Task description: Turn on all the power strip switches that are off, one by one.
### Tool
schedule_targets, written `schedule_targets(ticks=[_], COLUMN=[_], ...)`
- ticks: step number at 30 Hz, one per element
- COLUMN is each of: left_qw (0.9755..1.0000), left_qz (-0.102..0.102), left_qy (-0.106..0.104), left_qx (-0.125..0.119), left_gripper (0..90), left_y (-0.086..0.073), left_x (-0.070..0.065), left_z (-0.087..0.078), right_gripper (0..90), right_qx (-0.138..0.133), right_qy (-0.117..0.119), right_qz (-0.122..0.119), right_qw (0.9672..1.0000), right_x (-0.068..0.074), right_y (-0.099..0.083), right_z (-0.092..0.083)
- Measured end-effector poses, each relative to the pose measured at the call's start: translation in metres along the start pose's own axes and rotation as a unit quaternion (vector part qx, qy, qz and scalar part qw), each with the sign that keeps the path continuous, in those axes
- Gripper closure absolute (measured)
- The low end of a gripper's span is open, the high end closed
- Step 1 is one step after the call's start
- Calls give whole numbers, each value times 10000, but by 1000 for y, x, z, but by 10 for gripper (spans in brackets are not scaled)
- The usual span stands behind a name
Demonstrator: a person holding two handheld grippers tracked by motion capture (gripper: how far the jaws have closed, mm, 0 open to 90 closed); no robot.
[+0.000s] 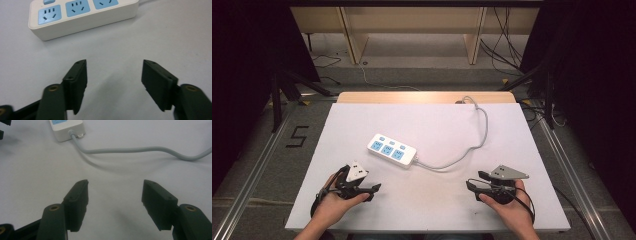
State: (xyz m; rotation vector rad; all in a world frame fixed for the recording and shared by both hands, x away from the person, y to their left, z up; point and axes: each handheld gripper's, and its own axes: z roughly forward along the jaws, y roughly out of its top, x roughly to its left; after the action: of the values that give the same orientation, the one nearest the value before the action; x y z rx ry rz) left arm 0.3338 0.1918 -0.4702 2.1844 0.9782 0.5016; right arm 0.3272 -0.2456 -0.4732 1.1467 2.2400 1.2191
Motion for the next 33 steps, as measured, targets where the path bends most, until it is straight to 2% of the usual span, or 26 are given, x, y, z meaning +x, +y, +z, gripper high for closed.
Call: schedule_targets(ticks=[3, 6, 8, 20, 27, 33], left_qw=[10000, 9999, 9999, 9992, 9989, 9985], left_qz=[-19, -21, 4, -1, 2, -50], left_qy=[-1, 24, -7, -226, -219, -227], left_qx=[65, 108, 136, 338, 409, 490], left_gripper=[569, 803, 892, 895, 896, 896], left_y=[2, 6, 10, 49, 68, 76], left_x=[0, -2, -3, -5, -3, -1], left_z=[-1, -3, -5, 9, 21, 29], right_gripper=[390, 390, 390, 381, 373, 370], right_qx=[-6, -43, -65, -50, -43, -38], right_qy=[-9, -32, -40, -66, -32, -23], right_qz=[-7, 7, 16, 23, 47, 52], right_qw=[10000, 10000, 10000, 10000, 10000, 10000], right_x=[-1, 0, 0, -1, 0, 1], right_y=[0, 1, 1, 2, 2, 2], right_z=[0, -1, -2, -2, -2, -1])
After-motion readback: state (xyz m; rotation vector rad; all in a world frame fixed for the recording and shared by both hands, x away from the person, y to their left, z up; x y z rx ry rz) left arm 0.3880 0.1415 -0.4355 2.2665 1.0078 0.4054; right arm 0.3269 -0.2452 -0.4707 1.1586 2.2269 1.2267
